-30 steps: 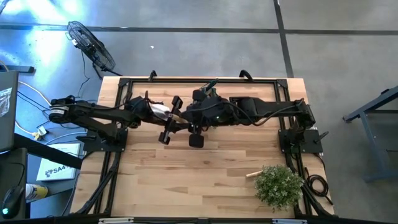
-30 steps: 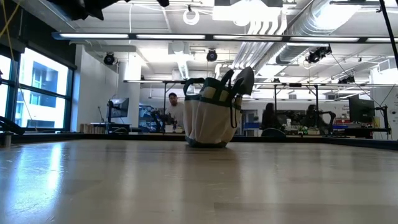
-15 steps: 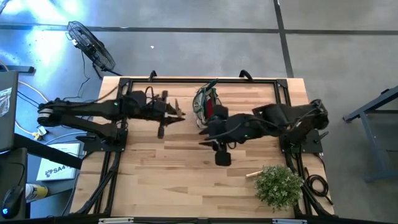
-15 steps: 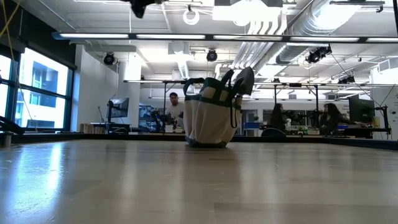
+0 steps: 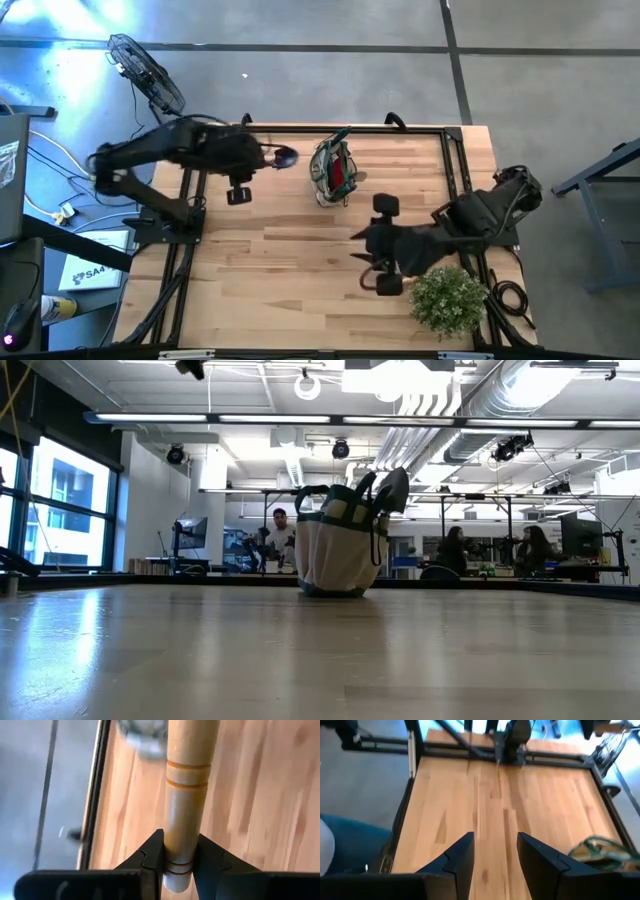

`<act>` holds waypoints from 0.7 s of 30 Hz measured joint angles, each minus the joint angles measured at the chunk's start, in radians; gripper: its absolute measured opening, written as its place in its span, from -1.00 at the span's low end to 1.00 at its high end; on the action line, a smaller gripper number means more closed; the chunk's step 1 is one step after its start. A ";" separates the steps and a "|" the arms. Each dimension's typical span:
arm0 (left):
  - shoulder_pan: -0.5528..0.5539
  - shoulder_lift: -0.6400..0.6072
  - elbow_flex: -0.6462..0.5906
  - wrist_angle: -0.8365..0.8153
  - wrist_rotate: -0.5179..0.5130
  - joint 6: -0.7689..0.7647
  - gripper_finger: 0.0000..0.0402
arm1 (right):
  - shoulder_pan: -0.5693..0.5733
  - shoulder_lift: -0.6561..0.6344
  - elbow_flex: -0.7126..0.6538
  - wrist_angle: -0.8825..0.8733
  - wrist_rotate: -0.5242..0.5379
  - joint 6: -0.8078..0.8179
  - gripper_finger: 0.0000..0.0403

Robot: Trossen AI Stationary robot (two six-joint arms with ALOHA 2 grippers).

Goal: Pick & Place Garden tools in Gardening bag
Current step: Put the top brown trowel into the light brown gardening bag

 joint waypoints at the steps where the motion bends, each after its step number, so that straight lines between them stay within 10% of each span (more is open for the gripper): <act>1: 0.001 0.050 0.059 -0.054 -0.010 -0.013 -0.69 | 0.006 0.000 0.000 -0.018 0.008 0.019 -0.31; 11: 0.012 0.332 0.216 -0.048 0.078 0.177 -0.69 | 0.075 0.000 -0.010 -0.072 0.038 0.113 -0.31; 21: 0.040 0.326 0.205 -0.043 0.046 0.184 -0.69 | 0.119 0.001 -0.087 -0.079 0.041 0.133 -0.31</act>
